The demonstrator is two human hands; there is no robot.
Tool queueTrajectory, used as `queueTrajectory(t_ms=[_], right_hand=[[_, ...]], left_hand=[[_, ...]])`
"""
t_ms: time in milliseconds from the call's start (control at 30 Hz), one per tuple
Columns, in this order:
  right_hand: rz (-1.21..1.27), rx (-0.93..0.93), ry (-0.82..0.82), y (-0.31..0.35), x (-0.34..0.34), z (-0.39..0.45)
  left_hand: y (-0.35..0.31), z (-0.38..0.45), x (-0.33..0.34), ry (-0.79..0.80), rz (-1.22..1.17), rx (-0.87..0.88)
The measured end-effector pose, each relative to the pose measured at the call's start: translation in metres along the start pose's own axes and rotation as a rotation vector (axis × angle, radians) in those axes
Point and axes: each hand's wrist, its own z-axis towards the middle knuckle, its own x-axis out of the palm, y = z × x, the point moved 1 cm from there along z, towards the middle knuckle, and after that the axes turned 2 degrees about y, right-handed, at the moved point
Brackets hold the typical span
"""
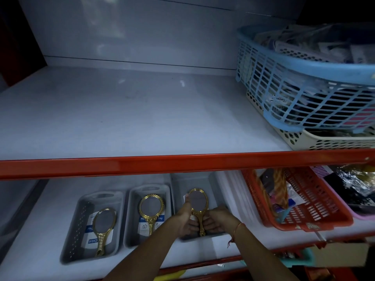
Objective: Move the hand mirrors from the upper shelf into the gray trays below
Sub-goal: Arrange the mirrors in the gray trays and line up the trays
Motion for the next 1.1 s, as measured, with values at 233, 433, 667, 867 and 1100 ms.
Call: queueTrajectory(t_ms=[233,433,667,867,1100], right_hand=[[-0.296,-0.310,-0.093,-0.005,-0.003,-0.010],[-0.630,-0.476,0.079,-0.021,0.008,-0.035],[-0.696,-0.500,0.020,-0.038,0.023,-0.052],[-0.639,-0.487,-0.008,-0.058,0.036,-0.069],[-0.589,-0.526,0.003,-0.081,0.040,-0.085]], left_hand=[[0.003,-0.025,-0.032,-0.162,0.186,0.421],[0.038,-0.057,-0.088,-0.428,1.115,0.745],[0.076,-0.073,-0.091,-0.413,1.536,0.632],[0.094,-0.082,-0.084,-0.474,1.574,0.609],[0.119,-0.094,-0.084,-0.459,1.546,0.649]])
